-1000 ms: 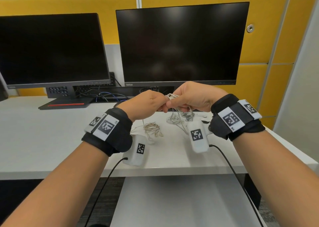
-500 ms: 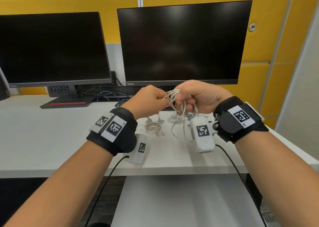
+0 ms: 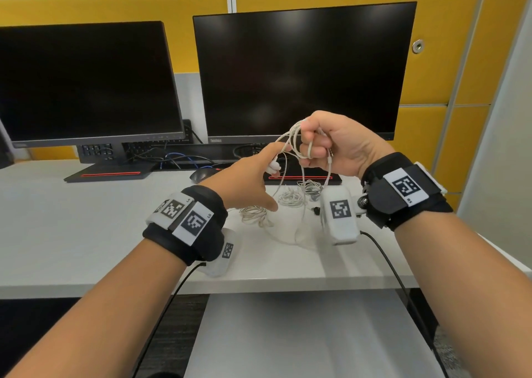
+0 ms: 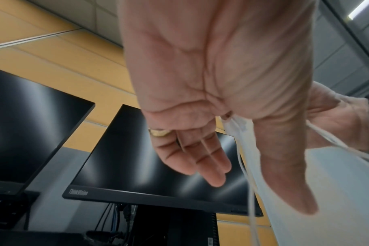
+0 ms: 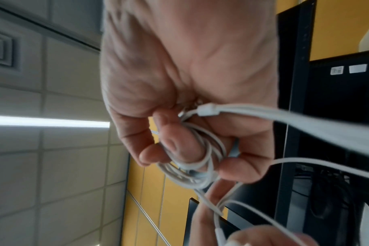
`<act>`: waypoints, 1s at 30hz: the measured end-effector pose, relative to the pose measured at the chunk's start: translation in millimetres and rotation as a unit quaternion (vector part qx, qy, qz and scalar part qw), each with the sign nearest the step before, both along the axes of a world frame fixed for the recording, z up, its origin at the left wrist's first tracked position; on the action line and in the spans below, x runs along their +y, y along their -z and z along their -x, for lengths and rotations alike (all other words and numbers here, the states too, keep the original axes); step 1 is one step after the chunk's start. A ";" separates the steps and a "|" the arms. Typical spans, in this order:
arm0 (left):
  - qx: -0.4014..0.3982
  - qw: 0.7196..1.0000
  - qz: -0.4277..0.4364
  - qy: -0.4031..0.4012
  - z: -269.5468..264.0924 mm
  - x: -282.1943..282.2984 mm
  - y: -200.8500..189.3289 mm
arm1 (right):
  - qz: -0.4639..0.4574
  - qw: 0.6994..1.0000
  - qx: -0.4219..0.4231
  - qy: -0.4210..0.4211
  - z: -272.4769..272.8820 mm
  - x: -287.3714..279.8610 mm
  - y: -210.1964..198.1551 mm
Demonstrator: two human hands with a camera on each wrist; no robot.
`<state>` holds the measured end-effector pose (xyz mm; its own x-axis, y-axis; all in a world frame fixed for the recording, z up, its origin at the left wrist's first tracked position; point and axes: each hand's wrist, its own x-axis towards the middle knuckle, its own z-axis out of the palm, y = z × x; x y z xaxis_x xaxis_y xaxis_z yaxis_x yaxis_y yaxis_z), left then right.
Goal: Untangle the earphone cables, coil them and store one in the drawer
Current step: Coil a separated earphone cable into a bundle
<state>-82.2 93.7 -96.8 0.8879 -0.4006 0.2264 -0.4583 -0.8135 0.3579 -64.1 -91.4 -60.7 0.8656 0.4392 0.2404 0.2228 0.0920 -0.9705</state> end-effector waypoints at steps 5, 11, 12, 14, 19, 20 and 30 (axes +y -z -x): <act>-0.061 0.986 0.156 0.012 0.3 5.9 -0.7 | 0.103 0.990 -0.035 0.090 0.6 1.7 -1.4; -0.035 0.973 0.228 0.016 3.3 2.3 -4.9 | 0.219 0.945 -0.116 0.215 -4.0 9.4 2.6; -0.032 0.973 0.228 0.013 3.0 1.4 -4.6 | 0.225 0.940 -0.128 0.222 -4.1 10.3 3.7; -0.028 0.977 0.212 0.004 1.9 -1.2 -3.4 | 0.217 0.943 -0.130 0.218 -4.1 12.1 5.6; -0.012 0.983 0.182 -0.011 2.6 -5.7 -1.6 | 0.191 0.957 -0.106 0.193 -5.0 17.3 9.7; -0.018 0.984 0.178 -0.012 3.0 -6.0 -1.9 | 0.203 0.955 -0.110 0.189 -5.3 18.0 10.7; -0.058 0.954 0.293 -0.024 0.2 -3.0 -1.1 | 0.198 0.956 -0.083 0.199 -8.6 15.9 10.1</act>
